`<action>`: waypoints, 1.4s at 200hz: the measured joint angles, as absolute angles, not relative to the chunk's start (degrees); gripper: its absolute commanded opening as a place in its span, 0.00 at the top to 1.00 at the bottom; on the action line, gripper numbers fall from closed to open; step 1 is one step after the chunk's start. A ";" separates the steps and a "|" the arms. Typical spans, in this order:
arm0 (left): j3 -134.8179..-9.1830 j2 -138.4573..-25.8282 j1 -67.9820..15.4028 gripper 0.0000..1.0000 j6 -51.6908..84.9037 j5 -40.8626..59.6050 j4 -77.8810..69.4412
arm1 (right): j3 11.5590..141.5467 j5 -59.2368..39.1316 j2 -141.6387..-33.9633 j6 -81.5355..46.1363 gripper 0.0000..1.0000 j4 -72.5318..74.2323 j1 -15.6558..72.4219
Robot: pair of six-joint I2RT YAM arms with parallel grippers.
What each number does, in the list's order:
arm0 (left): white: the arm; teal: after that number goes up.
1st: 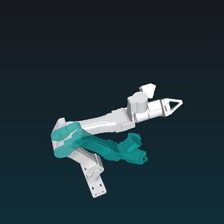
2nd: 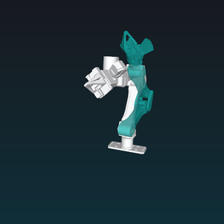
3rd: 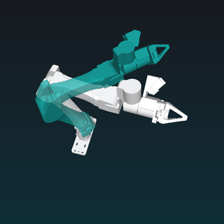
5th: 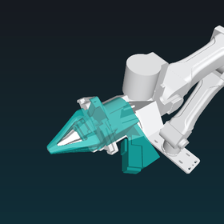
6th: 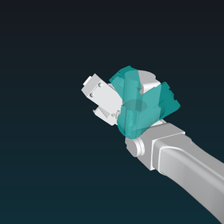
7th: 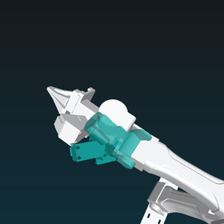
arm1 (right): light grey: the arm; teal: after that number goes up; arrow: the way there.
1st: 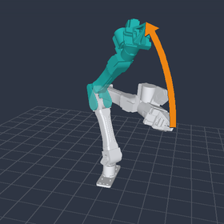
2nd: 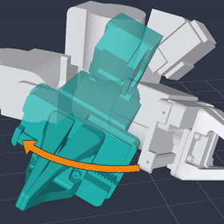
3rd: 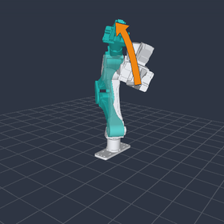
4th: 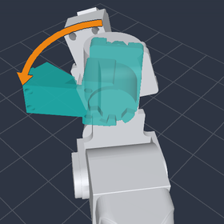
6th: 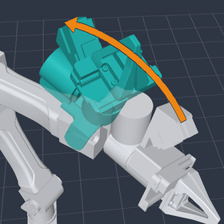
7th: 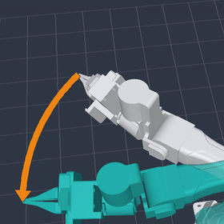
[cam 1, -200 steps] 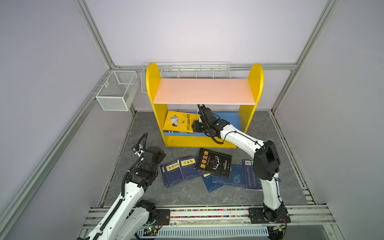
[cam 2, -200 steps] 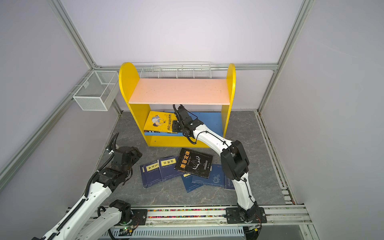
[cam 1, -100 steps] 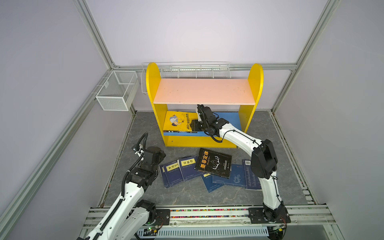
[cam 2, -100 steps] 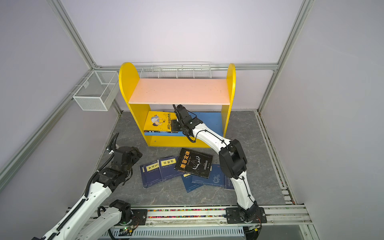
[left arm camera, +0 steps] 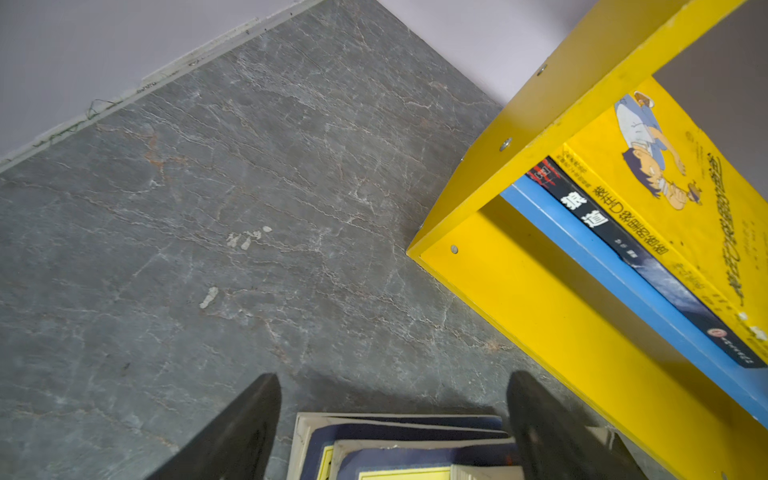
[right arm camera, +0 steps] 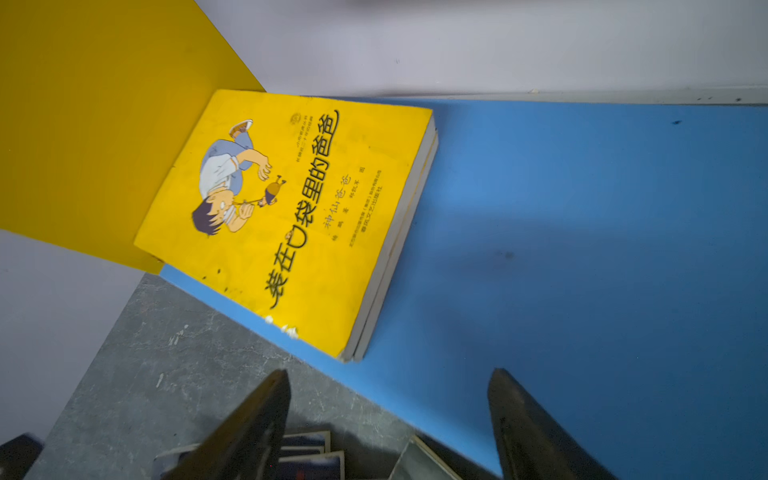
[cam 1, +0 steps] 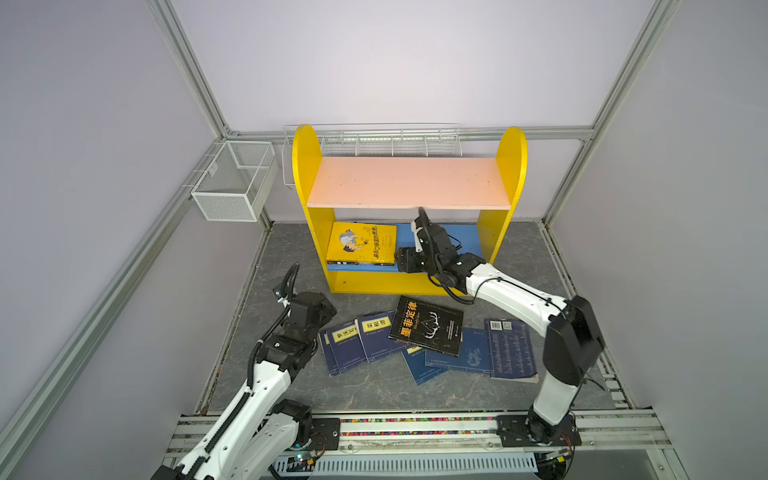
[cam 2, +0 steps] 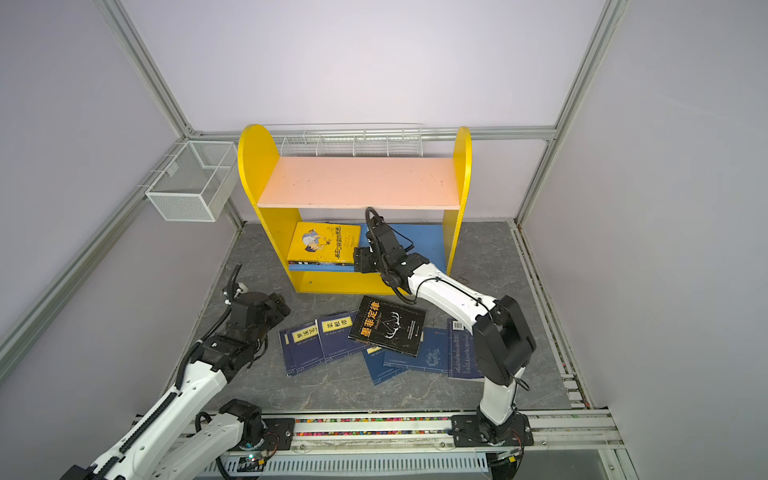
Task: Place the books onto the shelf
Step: 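Reach both grippers toward the black Murphy's Law book on the pile, then close both grippers on the black Murphy's Law book's edges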
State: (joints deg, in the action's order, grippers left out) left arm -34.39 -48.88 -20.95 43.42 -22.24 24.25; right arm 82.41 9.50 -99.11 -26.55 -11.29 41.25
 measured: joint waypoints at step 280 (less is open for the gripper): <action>-52.99 -93.78 -43.27 0.29 11.75 -1.61 15.73 | 41.43 -11.90 -83.64 -22.70 0.24 -18.13 27.35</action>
State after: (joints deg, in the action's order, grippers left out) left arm -52.99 -93.78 -43.27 11.75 -1.61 15.73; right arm 41.43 -11.90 -83.64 -22.70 -18.13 27.35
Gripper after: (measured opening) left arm 0.735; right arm 0.763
